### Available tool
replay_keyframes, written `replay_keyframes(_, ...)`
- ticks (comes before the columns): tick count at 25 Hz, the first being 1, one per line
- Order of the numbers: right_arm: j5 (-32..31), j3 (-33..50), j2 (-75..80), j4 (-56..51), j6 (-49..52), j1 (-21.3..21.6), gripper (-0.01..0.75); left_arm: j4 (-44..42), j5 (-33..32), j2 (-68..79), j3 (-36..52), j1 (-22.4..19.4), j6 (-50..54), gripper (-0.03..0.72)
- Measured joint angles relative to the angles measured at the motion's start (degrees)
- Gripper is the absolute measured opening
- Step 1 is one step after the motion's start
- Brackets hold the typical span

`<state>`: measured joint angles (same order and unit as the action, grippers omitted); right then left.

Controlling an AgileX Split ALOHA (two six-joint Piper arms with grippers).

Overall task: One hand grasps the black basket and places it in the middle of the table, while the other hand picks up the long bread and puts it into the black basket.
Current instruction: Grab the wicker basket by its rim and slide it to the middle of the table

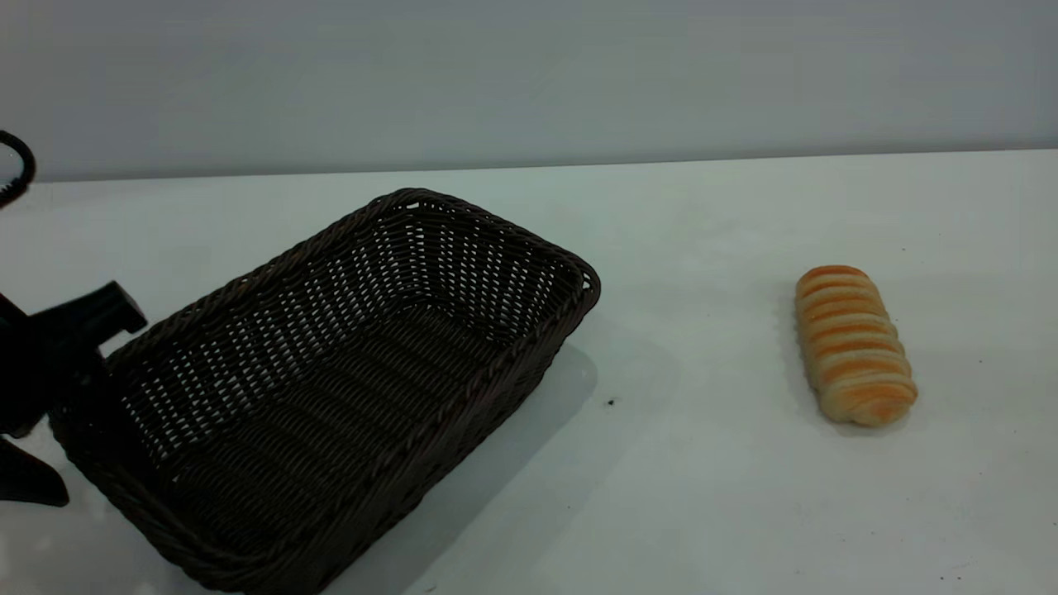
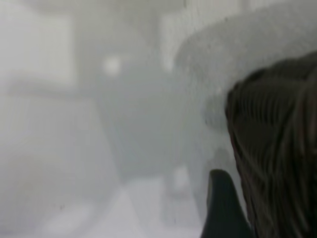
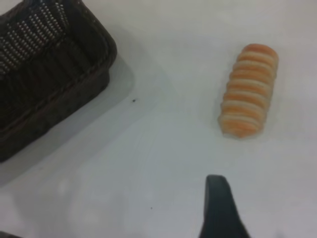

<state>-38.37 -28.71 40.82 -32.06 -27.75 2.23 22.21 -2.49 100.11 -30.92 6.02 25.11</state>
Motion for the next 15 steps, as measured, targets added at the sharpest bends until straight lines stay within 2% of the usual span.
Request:
replay_keyframes(6, 0.00, 0.00, 0.00, -0.19, -0.16, 0.00, 0.465, 0.52, 5.25, 8.12, -0.64, 0.39, 0.00, 0.494)
replay_keyframes(8, 0.00, 0.00, 0.00, -0.21, -0.36, 0.00, 0.461, 0.65, 6.63, 10.39, -1.14, 1.23, 0.00, 0.430)
replay_keyframes(11, 0.00, 0.00, 0.00, -0.21, -0.57, 0.00, 0.446, 1.67, 8.93, 11.87, -1.59, 2.98, 1.26, 0.224)
replay_keyframes(12, -0.06, 0.00, 0.00, -0.21, -0.68, 0.00, 0.442, 2.01, 10.13, 12.00, -1.72, 3.39, 1.65, 0.193)
replay_keyframes(15, -0.24, 0.00, 0.00, -0.21, -1.12, 0.00, 0.426, 1.78, 10.72, 12.06, -2.07, 4.29, 1.49, 0.188)
